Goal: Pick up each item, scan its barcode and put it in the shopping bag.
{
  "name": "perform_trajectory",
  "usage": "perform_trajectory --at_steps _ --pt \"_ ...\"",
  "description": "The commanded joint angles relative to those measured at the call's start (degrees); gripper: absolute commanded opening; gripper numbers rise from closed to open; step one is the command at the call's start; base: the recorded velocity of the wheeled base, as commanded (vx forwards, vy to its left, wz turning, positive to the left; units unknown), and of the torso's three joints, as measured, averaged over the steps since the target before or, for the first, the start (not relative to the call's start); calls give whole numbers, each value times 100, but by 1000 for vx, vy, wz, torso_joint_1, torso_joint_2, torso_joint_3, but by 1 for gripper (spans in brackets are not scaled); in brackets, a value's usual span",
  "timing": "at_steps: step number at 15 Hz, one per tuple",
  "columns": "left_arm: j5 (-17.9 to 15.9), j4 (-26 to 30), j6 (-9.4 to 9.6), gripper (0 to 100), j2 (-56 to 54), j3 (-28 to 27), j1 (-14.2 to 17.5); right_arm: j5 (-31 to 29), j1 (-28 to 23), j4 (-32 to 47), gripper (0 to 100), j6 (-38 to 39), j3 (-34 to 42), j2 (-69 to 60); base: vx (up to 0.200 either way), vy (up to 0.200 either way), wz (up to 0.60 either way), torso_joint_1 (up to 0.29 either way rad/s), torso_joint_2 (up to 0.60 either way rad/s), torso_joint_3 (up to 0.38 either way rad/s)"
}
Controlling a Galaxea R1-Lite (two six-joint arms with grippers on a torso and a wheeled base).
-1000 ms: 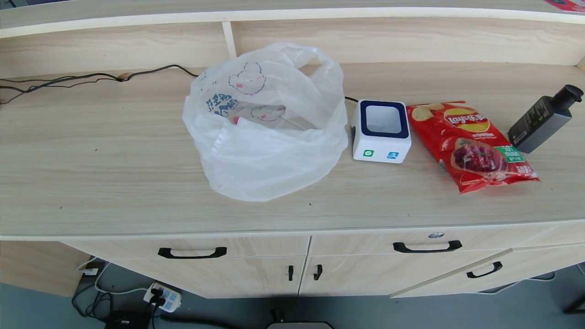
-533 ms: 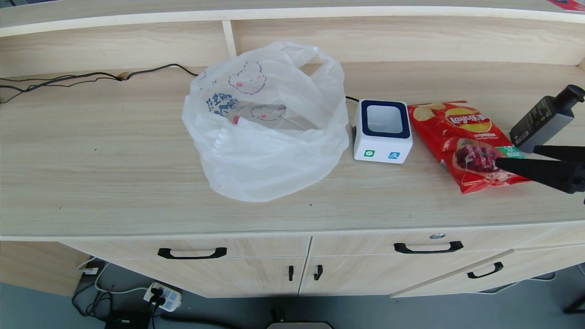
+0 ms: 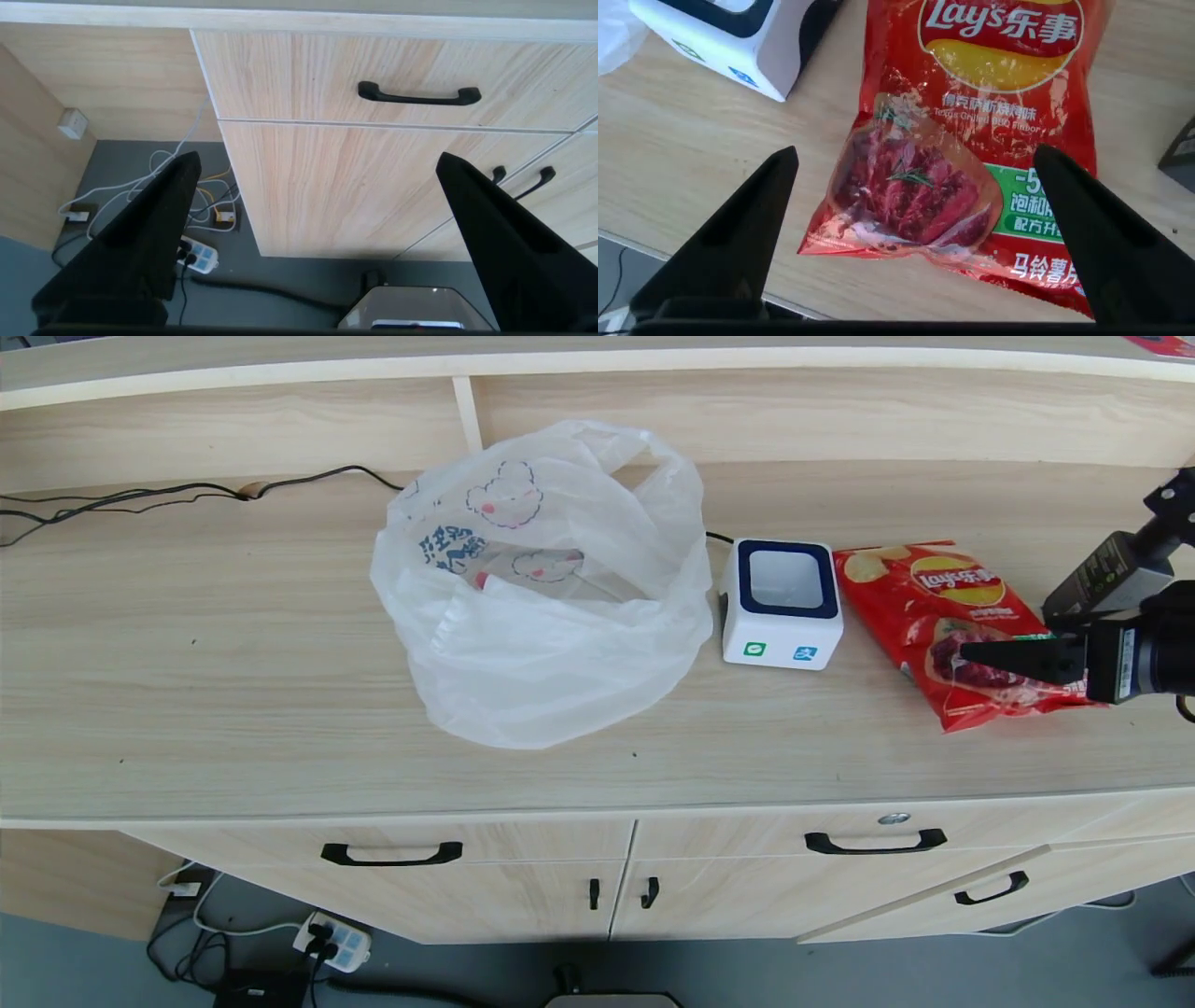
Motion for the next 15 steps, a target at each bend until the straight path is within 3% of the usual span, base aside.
perform_trajectory --at_steps 1,15 --pt "1 7 -1 100 9 0 -1 -9 -55 6 100 -14 -474 468 0 0 0 0 0 0" --pt "1 -1 -1 100 9 0 -1 -194 -442 -248 100 -23 -667 1101 0 0 0 0 0 0"
